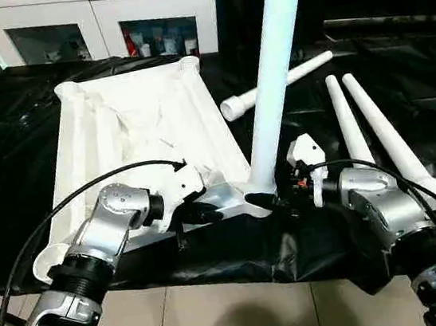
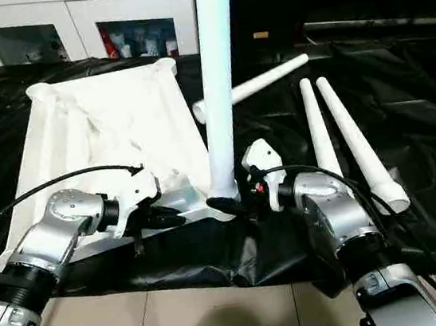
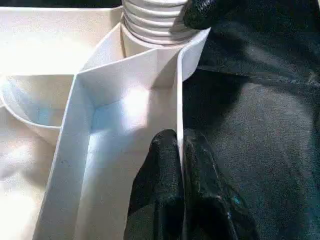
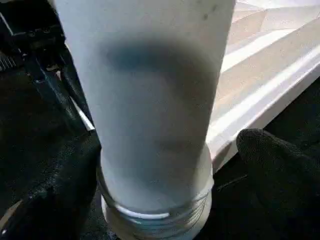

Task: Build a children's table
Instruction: Insert table leg to table base, then rotate leg to tighten

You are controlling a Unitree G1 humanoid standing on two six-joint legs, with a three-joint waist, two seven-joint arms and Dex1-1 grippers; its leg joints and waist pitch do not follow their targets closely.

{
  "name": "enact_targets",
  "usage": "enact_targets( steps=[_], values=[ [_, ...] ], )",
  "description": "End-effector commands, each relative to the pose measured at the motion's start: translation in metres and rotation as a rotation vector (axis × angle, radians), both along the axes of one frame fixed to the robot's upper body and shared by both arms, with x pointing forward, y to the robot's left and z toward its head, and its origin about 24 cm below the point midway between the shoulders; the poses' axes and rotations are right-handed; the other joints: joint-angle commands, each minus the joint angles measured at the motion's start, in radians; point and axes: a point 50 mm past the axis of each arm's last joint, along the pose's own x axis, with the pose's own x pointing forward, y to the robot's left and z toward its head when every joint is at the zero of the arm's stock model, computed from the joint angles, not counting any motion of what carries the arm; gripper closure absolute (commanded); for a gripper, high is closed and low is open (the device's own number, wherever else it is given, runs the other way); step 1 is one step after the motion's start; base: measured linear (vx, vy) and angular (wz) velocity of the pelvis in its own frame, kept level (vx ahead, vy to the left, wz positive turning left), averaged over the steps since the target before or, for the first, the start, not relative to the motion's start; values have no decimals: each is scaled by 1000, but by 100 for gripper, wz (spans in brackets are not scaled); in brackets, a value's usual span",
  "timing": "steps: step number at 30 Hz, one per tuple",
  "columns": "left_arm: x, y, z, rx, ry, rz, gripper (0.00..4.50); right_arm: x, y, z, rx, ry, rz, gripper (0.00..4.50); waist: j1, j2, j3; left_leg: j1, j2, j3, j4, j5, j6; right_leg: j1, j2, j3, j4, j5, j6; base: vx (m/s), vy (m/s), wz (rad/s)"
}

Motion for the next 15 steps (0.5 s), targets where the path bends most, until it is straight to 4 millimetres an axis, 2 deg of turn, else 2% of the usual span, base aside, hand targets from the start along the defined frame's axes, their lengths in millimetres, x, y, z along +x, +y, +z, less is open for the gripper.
enact_targets(
  steps=[1, 7, 15],
  values=[
    [-3, -16, 11, -119, -39, -69, 450, -2, 0, 0, -32, -3, 25, 29, -2, -12, -68, 17, 38, -6, -58, -119, 73, 58, -65, 49, -66, -18, -247, 0, 0, 0],
    [-2, -13, 10, -111, -40, -55, 450, -4, 0, -1, -47, 1, 40, 83, -2, -12, -71, 16, 35, -6, -54, -89, 89, 58, -64, 47, -60, 21, -252, 0, 0, 0],
    [-2, -12, 9, -107, -35, -54, 450, -6, 2, -3, -28, 2, 35, 156, -2, -11, -73, 15, 35, -6, -51, -85, 92, 59, -63, 46, -57, 36, -259, 0, 0, 0]
  ],
)
